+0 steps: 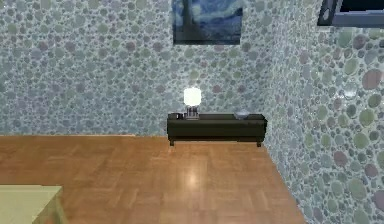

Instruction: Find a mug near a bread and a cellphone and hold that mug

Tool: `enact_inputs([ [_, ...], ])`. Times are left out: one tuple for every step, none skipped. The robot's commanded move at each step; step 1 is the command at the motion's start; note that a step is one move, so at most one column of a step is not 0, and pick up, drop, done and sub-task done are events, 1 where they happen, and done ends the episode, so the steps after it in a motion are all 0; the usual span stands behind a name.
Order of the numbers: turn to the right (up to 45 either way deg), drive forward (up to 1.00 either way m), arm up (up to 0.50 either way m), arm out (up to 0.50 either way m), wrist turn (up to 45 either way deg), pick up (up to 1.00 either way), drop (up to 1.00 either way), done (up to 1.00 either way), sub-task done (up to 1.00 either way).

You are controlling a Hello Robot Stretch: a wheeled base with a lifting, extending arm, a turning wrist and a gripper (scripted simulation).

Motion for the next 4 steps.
enact_inputs([
  [0.0,1.00,0.00,0.00,0.0,0.00,0.00,0.00,0.00],
  [21.0,0.00,0.00,0.00,0.0,0.00,0.00,0.00,0.00],
  [0.0,0.05,0.00,0.00,0.0,0.00,0.00,0.00,0.00],
  [-45.0,0.00,0.00,0.00,0.0,0.00,0.00,0.00,0.00],
])
